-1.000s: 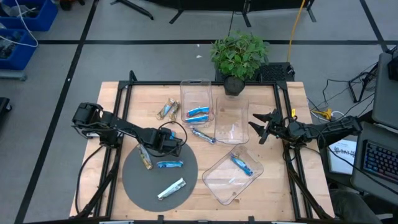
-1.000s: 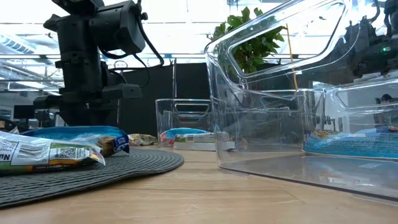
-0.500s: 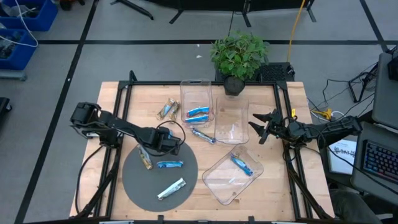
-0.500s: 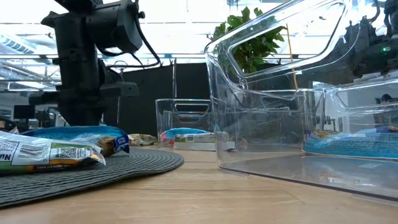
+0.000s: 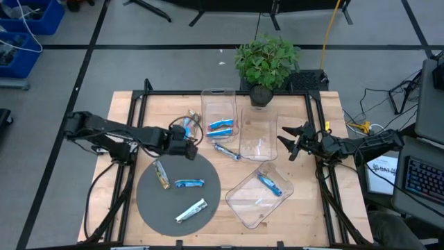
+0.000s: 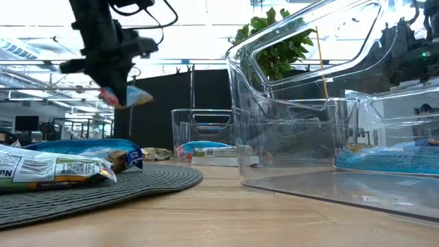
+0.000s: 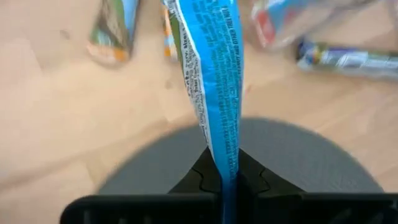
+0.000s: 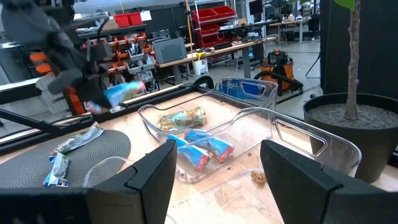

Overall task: Pick and place Granola Bars by type
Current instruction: Put the red granola bar into the top transparent bin

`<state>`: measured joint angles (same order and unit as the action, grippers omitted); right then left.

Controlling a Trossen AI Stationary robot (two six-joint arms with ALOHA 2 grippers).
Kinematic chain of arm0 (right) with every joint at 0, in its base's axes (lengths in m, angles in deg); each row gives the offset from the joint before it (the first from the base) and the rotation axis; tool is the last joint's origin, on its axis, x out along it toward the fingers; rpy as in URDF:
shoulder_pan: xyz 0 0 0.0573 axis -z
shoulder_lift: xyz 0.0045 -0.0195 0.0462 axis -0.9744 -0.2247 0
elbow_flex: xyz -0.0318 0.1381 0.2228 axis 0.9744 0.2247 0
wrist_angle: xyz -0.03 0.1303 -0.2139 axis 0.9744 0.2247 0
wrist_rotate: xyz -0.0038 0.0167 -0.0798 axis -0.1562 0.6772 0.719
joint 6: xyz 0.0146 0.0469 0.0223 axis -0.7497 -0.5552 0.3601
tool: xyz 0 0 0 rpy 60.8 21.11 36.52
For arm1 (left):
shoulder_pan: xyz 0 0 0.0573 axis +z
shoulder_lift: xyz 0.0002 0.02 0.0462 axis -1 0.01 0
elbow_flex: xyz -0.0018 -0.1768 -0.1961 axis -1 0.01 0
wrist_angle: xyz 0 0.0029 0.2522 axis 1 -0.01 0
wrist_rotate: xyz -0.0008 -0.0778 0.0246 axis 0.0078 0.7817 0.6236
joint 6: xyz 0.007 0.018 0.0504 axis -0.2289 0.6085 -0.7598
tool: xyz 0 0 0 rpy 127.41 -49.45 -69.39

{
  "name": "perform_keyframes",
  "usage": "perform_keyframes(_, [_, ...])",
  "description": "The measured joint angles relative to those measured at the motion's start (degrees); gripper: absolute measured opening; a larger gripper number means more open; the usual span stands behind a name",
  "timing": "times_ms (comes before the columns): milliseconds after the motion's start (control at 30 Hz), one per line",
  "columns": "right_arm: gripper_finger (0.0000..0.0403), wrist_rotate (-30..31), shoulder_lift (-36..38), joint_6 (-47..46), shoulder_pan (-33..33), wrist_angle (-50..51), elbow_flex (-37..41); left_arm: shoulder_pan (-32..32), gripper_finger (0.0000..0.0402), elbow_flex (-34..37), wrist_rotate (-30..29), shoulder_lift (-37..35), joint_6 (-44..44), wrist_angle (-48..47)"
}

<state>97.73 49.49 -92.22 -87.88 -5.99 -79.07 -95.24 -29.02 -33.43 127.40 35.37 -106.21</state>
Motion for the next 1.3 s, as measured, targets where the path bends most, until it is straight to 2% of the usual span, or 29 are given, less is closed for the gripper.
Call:
perform_keyframes(400, [0.0224,0.0,0.0,0.0,0.0,0.0,0.0,7.9,0.001,-13.8,-2.7,-7.4,-19.5,-8.9])
perform_keyframes(533, [0.0224,0.0,0.0,0.0,0.0,0.0,0.0,10.9,0.0009,-18.0,-0.6,-8.5,-25.9,-10.4])
perform_keyframes(667, [0.0224,0.0,0.0,0.0,0.0,0.0,0.0,15.3,0.0009,-21.2,4.5,-8.2,-36.9,-10.2])
perform_keyframes(1000, [0.0224,0.0,0.0,0.0,0.0,0.0,0.0,27.8,0.0009,-25.8,13.2,-1.2,-64.4,-10.1])
perform_keyframes(1200, [0.0224,0.0,0.0,0.0,0.0,0.0,0.0,32.6,0.0009,-27.8,14.9,5.4,-79.1,-10.1])
perform_keyframes(1300, [0.0224,0.0,0.0,0.0,0.0,0.0,0.0,34.4,0.0009,-29.6,15.3,9.9,-83.5,-10.0])
